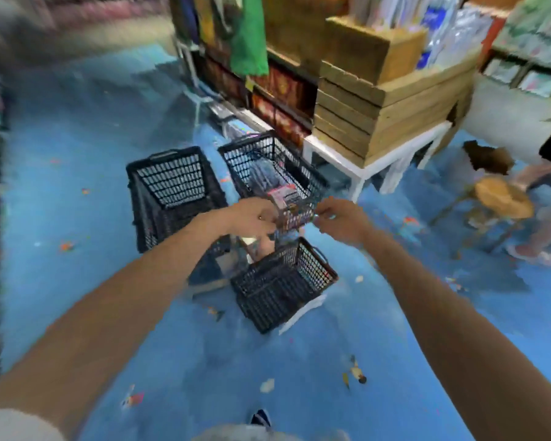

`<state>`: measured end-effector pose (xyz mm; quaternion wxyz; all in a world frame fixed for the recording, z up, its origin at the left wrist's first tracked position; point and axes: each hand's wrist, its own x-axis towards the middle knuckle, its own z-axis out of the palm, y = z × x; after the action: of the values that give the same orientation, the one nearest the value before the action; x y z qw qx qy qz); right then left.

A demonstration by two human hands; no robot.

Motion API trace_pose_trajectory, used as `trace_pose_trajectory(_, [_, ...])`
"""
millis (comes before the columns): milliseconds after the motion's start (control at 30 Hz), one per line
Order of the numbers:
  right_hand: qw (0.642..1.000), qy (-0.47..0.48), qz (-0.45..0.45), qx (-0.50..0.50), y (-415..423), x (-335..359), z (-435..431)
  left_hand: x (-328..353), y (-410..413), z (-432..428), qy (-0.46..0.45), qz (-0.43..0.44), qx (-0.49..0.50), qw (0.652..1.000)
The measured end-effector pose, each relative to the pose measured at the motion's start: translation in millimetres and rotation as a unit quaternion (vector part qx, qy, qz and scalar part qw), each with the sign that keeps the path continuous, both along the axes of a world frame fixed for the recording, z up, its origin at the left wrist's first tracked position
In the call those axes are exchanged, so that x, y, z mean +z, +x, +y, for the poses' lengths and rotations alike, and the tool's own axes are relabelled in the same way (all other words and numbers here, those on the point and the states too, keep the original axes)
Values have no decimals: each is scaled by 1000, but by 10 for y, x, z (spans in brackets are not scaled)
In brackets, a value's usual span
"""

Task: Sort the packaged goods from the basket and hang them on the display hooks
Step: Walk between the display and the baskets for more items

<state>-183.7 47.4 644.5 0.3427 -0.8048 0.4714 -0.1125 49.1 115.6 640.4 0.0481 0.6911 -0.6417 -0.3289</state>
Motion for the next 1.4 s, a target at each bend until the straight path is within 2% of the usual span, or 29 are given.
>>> trace_pose_trajectory(267, [984,30,6,176,1793,-38,-504,23,1544,266,27,24,172,985])
trace_pose_trajectory(533, [959,109,-6,261,3075,-331,-1245,-292,2378,-214,63,81,320,942])
trace_pose_trajectory(700, [951,190,23,242,3731,-869,-1476,-780,2789,-436,103,141,365,915])
trace_pose_trajectory(800, [940,236,90,228,4055,-1398,-1529,-1272,3032,-532,155,164,378,898])
trace_pose_trajectory(900, [930,280,145,189,4330,-1973,-1568,-2517,3531,-540,223,222,389,866])
trace_pose_trajectory(933, [924,302,159,173,4403,-2164,-1573,-3000,3717,-525,234,228,390,861])
trace_pose_trajectory(967, [918,319,171,160,4471,-2333,-1575,-3198,3773,-556,240,217,374,869])
trace_pose_trajectory(1033, [907,341,205,139,4580,-2645,-1569,-2755,3664,-703,253,196,369,873])
trace_pose_trajectory(1067, [905,342,219,127,4651,-2798,-1564,-2747,3679,-783,269,207,354,871])
trace_pose_trajectory(1167, [904,330,242,125,4853,-3266,-1518,-3012,3748,-911,319,229,356,848])
trace_pose_trajectory(1300, [906,281,303,95,5014,-3732,-1433,-3587,3755,-911,304,229,332,863])
trace_pose_trajectory(1400, [898,235,358,104,5032,-3910,-1339,-3818,3748,-898,292,251,344,856])
